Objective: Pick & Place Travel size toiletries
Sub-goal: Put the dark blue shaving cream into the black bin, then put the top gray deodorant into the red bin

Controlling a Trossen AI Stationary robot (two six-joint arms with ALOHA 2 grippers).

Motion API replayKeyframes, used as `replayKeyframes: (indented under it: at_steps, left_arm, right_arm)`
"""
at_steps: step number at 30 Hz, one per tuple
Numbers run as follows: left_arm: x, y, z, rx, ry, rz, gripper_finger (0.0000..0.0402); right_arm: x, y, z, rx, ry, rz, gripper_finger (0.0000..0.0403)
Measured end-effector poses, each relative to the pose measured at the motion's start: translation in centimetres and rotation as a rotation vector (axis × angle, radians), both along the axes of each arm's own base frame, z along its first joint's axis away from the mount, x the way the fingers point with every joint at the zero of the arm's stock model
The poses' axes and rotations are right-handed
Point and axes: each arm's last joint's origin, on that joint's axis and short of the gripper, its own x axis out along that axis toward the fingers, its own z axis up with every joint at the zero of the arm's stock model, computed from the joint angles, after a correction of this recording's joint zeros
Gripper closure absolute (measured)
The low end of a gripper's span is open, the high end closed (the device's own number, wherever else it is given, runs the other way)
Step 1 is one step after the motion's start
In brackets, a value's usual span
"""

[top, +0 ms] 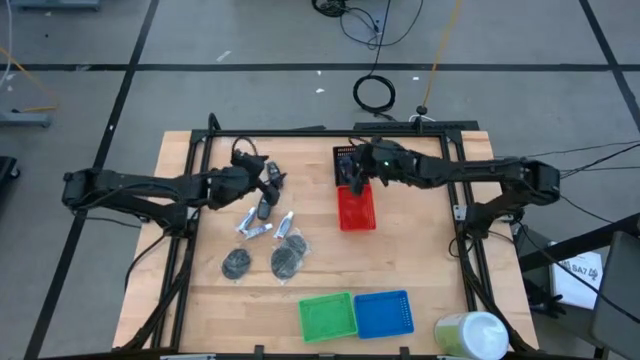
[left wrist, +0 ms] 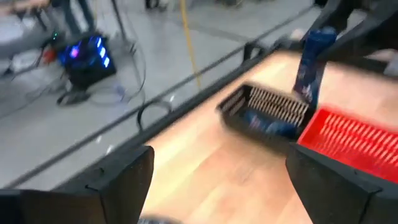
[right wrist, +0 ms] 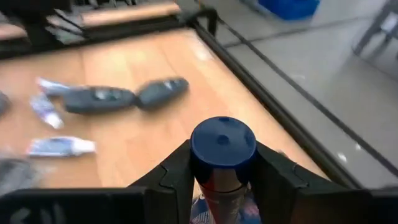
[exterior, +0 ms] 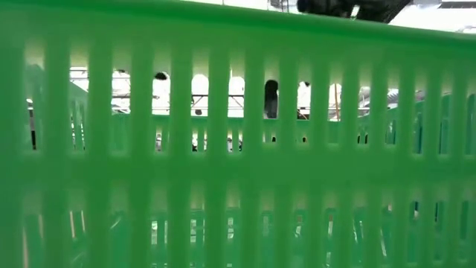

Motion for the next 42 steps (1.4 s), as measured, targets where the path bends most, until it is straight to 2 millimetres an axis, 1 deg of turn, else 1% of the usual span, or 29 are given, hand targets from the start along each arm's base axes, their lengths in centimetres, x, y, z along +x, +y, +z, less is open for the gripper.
replayKeyframes:
  at_steps: [5,9,12,16,22,26,31,34,37,40,42]
  left_arm:
    - [0.1,0.2,-1.3,-0.052,0.065,0.044,0.0073]
    - [0.3,0.6,-1.9,-0.083,0.076,0.081,0.0088]
    - [0.4,1.0,-2.6,-0.091,0.112,0.099,0.0099]
    - [0.7,1.3,-3.0,-0.094,0.126,0.115,0.011]
    - [0.6,1.5,-2.9,-0.101,0.116,0.124,0.0119]
    - [0.6,1.5,-2.9,-0.102,0.113,0.125,0.0116]
    - [0.6,1.5,-2.9,-0.113,0.105,0.128,0.0111]
    - [0.6,1.4,-3.0,-0.131,0.088,0.138,0.0116]
    - [0.6,1.5,-3.2,-0.201,0.067,0.135,0.0123]
    - [0.5,2.1,-3.9,-0.301,0.051,0.183,0.0128]
    - [0.5,2.6,-4.7,-0.35,0.07,0.231,0.0127]
  right_arm:
    - [0.3,-2.8,-2.6,0.069,0.061,-0.105,0.0285]
    - [0.1,-4.3,-3.9,0.123,0.087,-0.17,0.0278]
    - [0.0,-4.6,-4.2,0.143,0.09,-0.192,0.0257]
    - [0.0,-4.7,-4.2,0.151,0.08,-0.198,0.0233]
    - [0.0,-4.6,-4.1,0.142,0.085,-0.191,0.0207]
    - [-0.4,-4.4,-2.9,0.126,0.052,-0.157,0.0188]
    - [-1.3,-3.3,-0.1,0.148,-0.051,-0.048,0.0172]
    - [-1.8,-2.1,1.5,0.19,-0.119,0.061,0.017]
    - [-2.2,-0.5,2.9,0.198,-0.162,0.163,0.0172]
    - [-2.4,1.1,3.9,0.162,-0.179,0.23,0.017]
    - [-2.3,2.1,4.3,0.142,-0.187,0.273,0.017]
